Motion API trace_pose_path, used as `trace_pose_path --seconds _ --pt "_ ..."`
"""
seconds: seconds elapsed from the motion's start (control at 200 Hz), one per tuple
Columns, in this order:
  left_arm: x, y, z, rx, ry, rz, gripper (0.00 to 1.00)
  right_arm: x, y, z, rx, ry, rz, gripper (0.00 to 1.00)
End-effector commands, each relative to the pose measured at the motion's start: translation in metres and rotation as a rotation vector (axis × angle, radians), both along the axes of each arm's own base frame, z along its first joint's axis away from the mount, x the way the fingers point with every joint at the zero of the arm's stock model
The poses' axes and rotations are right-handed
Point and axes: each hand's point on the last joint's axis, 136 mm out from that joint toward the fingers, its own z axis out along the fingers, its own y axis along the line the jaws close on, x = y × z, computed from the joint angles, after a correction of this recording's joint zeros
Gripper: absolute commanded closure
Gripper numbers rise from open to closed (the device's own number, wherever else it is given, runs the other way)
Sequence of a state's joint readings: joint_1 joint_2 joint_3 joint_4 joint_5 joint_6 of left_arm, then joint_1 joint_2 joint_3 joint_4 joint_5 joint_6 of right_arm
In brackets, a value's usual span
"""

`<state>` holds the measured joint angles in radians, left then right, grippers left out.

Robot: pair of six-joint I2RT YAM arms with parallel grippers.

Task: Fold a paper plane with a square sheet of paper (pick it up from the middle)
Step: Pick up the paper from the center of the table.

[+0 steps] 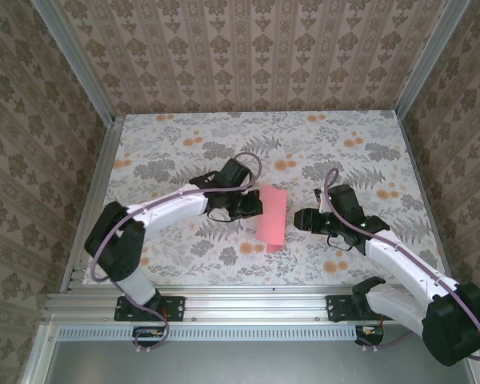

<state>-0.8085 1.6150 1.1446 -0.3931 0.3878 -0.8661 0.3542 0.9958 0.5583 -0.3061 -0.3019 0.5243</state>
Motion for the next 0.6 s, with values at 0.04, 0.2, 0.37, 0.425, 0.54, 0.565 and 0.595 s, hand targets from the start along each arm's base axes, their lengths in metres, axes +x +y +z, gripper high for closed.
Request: trace_pose_path --seconds 0.04,0.2,0.37,0.425,0.54,0.565,0.595 --pt "0.003 0.021 0.04 0.02 -0.086 0.007 0.95 0.006 -0.003 0.022 0.004 -0.054 -0.032 0.47" --pt "-0.001 0.038 0.055 0.078 -0.123 0.006 0.95 0.007 -0.003 0.022 0.01 -0.05 -0.039 0.47" --pt "-0.002 0.057 0.05 0.181 -0.134 0.019 0.95 0.007 0.0 0.022 0.026 -0.047 -0.031 0.47" --pt "-0.001 0.055 0.042 0.183 -0.118 0.019 0.95 0.008 0.004 0.024 0.04 -0.058 -0.017 0.48" --pt "-0.004 0.043 0.019 0.181 -0.069 0.007 0.95 0.007 0.012 0.027 0.074 -0.088 0.033 0.48" --pt "-0.005 0.039 0.014 0.179 -0.061 0.0 0.95 0.006 0.013 0.028 0.076 -0.094 0.046 0.48" --pt "-0.006 0.034 0.01 0.169 -0.051 -0.008 0.95 0.005 0.015 0.028 0.077 -0.099 0.059 0.48"
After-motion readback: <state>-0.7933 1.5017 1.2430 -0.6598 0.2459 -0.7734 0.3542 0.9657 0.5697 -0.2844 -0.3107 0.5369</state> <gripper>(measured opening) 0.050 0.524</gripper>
